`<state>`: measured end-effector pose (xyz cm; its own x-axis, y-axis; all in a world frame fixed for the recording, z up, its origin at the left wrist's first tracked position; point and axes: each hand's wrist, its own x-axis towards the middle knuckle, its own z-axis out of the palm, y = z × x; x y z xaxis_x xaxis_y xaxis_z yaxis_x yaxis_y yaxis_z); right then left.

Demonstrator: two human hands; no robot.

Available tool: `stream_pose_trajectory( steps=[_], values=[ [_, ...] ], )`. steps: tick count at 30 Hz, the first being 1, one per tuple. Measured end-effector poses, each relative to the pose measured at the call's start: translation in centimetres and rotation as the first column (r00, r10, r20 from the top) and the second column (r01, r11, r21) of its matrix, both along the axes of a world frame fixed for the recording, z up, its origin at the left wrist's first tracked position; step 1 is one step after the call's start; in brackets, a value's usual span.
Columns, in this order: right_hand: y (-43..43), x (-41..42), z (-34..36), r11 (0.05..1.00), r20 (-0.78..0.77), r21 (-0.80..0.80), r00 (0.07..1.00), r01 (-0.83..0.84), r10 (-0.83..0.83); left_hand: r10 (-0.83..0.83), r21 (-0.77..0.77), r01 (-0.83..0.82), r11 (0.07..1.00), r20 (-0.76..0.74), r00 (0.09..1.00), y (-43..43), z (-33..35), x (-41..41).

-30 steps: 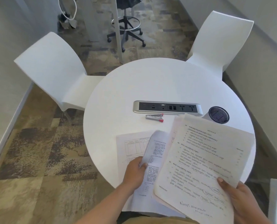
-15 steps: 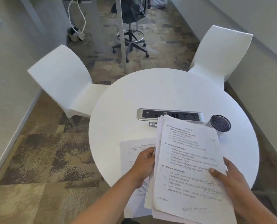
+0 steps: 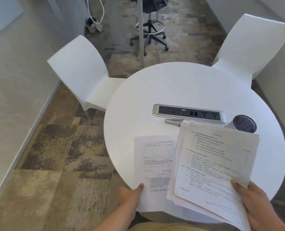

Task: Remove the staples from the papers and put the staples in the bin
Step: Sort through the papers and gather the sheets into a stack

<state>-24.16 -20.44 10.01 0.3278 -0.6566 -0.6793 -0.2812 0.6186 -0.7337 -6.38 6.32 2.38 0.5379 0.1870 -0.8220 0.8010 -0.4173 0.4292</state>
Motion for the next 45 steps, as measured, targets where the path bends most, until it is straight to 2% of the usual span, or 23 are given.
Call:
stream_pose_trajectory(
  steps=[2,7,11,15,19,24,28,34,36,39,41,43,45],
  values=[
    [-0.4,-0.3,-0.3,1.0,-0.005,-0.007,1.0,0.004,-0.004,-0.054,-0.056,0.045,0.997,-0.152,0.987,0.6,-0.4,-0.5],
    [-1.4,-1.0,-0.5,1.0,-0.007,-0.013,1.0,0.019,-0.019,-0.23,-0.062,0.225,0.972,-0.106,0.967,1.6,-0.3,-0.4],
    [-2.1,-1.7,-0.4,0.998,0.012,-0.053,1.0,0.022,-0.022,-0.324,-0.062,0.332,0.941,0.109,0.94,3.8,1.7,0.8],
    [-2.3,-2.4,0.1,0.997,0.011,-0.071,0.999,0.037,-0.036,-0.217,-0.086,0.257,0.963,0.321,0.922,5.2,5.7,2.8],
    [-2.6,-2.9,0.4,0.989,-0.036,-0.141,0.998,0.046,-0.051,-0.092,-0.195,0.204,0.959,0.47,0.878,5.6,10.5,4.5],
    [-2.0,-1.1,0.2,0.985,-0.03,-0.173,0.999,-0.024,0.019,-0.205,-0.32,0.427,0.846,0.544,0.813,3.2,15.1,4.4],
    [-0.9,1.4,1.7,0.975,0.042,-0.214,0.996,-0.062,0.073,-0.382,-0.309,0.626,0.716,0.578,0.721,-0.2,16.6,2.7],
    [0.0,2.5,5.0,0.983,0.163,-0.145,0.977,-0.114,0.137,-0.412,-0.397,0.615,0.682,0.487,0.77,-2.9,16.5,0.2],
    [-0.1,2.2,5.6,0.983,0.188,-0.14,0.971,-0.12,0.145,-0.435,-0.357,0.615,0.703,0.469,0.769,-3.2,16.4,-0.3],
    [-0.3,1.5,6.1,0.986,0.243,-0.115,0.959,-0.123,0.148,-0.506,-0.08,0.647,0.759,0.554,0.662,-3.1,16.5,-0.7],
    [-0.5,1.1,6.3,0.984,0.256,-0.098,0.952,-0.149,0.169,-0.457,-0.041,0.589,0.807,0.59,0.666,-3.6,17.0,-0.7],
    [-0.6,1.0,6.5,0.978,0.251,-0.088,0.945,-0.191,0.208,-0.402,-0.216,0.568,0.794,0.516,0.757,-5.0,17.3,-0.4],
    [-0.6,1.1,6.5,0.973,0.206,-0.089,0.952,-0.211,0.225,-0.37,-0.494,0.518,0.698,0.371,0.852,-6.5,17.7,-0.2]
  ],
)
